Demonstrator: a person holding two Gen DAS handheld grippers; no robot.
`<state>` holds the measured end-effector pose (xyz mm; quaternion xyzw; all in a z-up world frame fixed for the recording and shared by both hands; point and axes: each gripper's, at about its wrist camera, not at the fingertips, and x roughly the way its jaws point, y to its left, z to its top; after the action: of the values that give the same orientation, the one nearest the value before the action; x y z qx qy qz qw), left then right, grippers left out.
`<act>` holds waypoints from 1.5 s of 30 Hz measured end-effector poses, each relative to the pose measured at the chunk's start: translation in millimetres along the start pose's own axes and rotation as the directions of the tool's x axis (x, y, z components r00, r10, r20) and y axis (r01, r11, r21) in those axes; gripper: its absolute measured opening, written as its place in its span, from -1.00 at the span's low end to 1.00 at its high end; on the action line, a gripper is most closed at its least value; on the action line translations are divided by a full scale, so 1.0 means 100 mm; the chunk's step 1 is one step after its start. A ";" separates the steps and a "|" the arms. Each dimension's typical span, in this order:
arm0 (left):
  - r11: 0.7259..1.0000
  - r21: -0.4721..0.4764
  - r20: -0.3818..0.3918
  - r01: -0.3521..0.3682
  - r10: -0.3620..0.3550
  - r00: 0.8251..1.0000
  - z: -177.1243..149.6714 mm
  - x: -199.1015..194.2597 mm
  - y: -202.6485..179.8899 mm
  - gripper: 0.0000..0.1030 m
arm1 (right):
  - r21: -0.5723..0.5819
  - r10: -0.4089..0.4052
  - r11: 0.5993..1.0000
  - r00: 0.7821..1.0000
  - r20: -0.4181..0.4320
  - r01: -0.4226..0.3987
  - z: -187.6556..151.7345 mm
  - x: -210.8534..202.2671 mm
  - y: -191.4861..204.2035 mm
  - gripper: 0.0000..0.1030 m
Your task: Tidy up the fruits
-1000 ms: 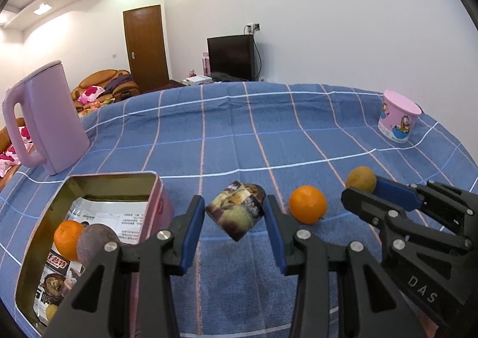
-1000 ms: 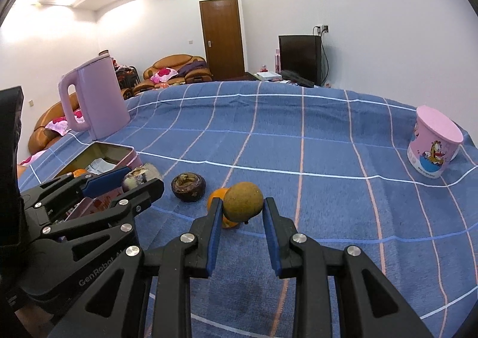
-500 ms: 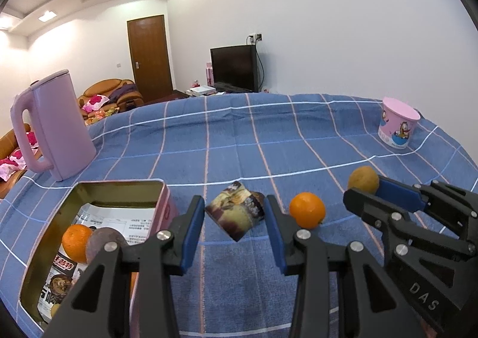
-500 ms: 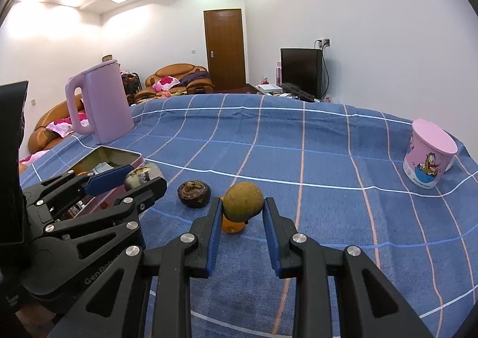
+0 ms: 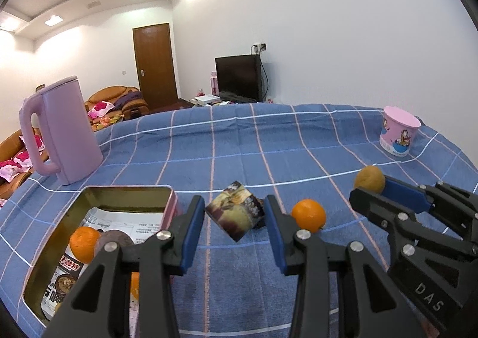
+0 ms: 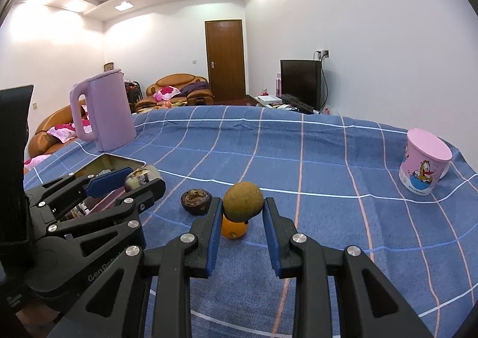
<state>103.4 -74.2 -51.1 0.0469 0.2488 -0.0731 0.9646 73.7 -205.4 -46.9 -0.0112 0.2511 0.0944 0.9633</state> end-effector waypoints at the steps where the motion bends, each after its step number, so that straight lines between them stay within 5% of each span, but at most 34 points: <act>1: 1.000 0.000 0.005 -0.002 0.002 1.000 0.00 -0.01 0.00 -0.17 | 0.000 0.000 1.000 1.000 0.002 0.000 0.00 -0.01 0.00 -0.43; 33: 0.998 -0.004 0.130 -0.065 0.065 0.989 -0.03 -0.27 -0.01 -0.17 | -0.004 0.012 1.000 0.996 0.087 -0.012 -0.05 -0.22 0.05 -0.43; 45: 0.998 -0.018 0.116 -0.057 0.059 0.992 -0.06 -0.32 0.04 -0.17 | -0.023 0.013 1.000 0.997 0.079 -0.011 -0.08 -0.27 0.15 -0.43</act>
<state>73.8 -65.6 -40.4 0.0426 0.1914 -0.0458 0.9795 44.3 -195.5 -40.2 -0.0166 0.2116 0.1034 0.9717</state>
